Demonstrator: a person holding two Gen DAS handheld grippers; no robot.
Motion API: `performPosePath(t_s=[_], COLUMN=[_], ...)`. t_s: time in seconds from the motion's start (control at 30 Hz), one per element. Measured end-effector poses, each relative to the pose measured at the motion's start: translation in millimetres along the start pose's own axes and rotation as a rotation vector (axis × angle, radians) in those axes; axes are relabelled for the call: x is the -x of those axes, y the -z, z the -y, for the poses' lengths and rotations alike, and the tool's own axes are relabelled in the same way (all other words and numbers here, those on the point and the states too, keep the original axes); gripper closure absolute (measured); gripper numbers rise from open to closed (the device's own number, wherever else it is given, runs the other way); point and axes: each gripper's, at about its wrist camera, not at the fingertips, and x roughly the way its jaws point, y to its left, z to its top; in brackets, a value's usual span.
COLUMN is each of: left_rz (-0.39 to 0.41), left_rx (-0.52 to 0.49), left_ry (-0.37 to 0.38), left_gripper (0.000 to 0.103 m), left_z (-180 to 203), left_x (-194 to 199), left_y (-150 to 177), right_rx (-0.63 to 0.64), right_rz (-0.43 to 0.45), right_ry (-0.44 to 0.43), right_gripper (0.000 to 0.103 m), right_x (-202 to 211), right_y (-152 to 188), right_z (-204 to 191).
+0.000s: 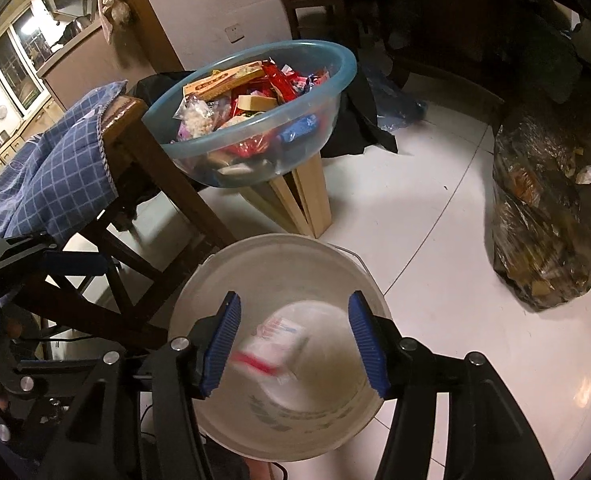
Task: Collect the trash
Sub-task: 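Open the right tool dropping the cable while the left tool drops the medicine box into the bucket, then move both open tools back to the trash pile on the table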
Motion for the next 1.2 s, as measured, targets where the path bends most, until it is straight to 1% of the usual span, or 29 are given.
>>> performPosePath(t_s=[0.1, 0.13, 0.17, 0.2, 0.27, 0.3, 0.33, 0.4, 0.5, 0.53, 0.63, 0.67, 0.77, 0.8, 0.9, 0.97, 1.03, 1.1, 1.2], left_rz=[0.034, 0.054, 0.078, 0.123, 0.202, 0.262, 0.300, 0.400, 0.501, 0.529, 0.588, 0.605, 0.637, 0.643, 0.640, 0.640, 0.639, 0.635, 0.646], left_rx=[-0.036, -0.045, -0.049, -0.058, -0.051, -0.047, -0.045, -0.025, 0.026, 0.047, 0.107, 0.127, 0.176, 0.186, 0.191, 0.193, 0.211, 0.221, 0.237], left_ry=[-0.060, -0.082, -0.102, -0.133, -0.159, -0.192, -0.211, -0.277, -0.356, -0.378, -0.413, -0.418, -0.432, -0.439, -0.448, -0.458, -0.454, -0.469, -0.495], left_gripper=[0.011, 0.010, 0.006, 0.005, 0.005, 0.005, 0.005, 0.005, 0.005, 0.005, 0.005, 0.005, 0.005, 0.005, 0.005, 0.005, 0.005, 0.005, 0.005], left_z=[9.0, 11.5, 14.5, 18.4, 22.4, 26.0, 28.1, 27.4, 17.3, 12.3, -5.3, -8.9, -18.8, -21.8, -24.4, -25.7, -31.1, -35.3, -39.8], left_x=[5.5, 10.3, 17.0, 28.9, 53.6, 74.6, 87.4, 123.7, 168.9, 182.2, 210.7, 217.9, 232.2, 235.5, 239.2, 239.3, 239.0, 240.0, 248.7], left_y=[0.7, 0.2, -0.5, -1.4, -2.3, -1.9, -1.2, 3.1, 7.7, 9.7, 12.2, 14.8, 21.6, 23.6, 26.0, 29.8, 32.2, 38.6, 50.3], right_rx=[-0.002, -0.008, -0.014, -0.017, -0.040, -0.066, -0.079, -0.076, 0.002, 0.020, 0.043, 0.028, 0.041, 0.024, -0.015, -0.003, 0.014, 0.020, 0.023], right_rz=[0.018, 0.031, 0.049, 0.067, 0.121, 0.128, 0.130, 0.144, 0.181, 0.188, 0.200, 0.231, 0.260, 0.279, 0.269, 0.273, 0.264, 0.257, 0.268], right_ry=[0.008, 0.013, 0.024, 0.045, 0.104, 0.130, 0.135, 0.144, 0.174, 0.166, 0.176, 0.181, 0.266, 0.292, 0.307, 0.320, 0.304, 0.305, 0.315], right_gripper=[0.046, 0.046, 0.046, 0.046, 0.044, 0.043, 0.043, 0.043, 0.043, 0.043, 0.043, 0.043, 0.043, 0.043, 0.043, 0.043, 0.043, 0.042, 0.041], right_x=[3.2, 4.2, 4.6, 4.2, -4.9, -15.9, -24.4, -40.1, -60.5, -68.2, -82.5, -80.8, -85.5, -84.5, -92.4, -96.9, -102.7, -106.1, -99.4], right_y=[-1.8, -2.4, -2.4, -1.2, 6.7, 14.2, 20.8, 35.2, 55.5, 60.3, 66.1, 63.7, 54.9, 46.2, 23.0, 4.6, -12.1, -19.7, -19.3], right_z=[0.4, 2.4, 4.9, 7.8, 19.1, 26.8, 31.0, 32.6, 21.3, 17.3, 15.6, 17.9, 21.2, 29.5, 50.4, 57.6, 60.2, 63.2, 64.9])
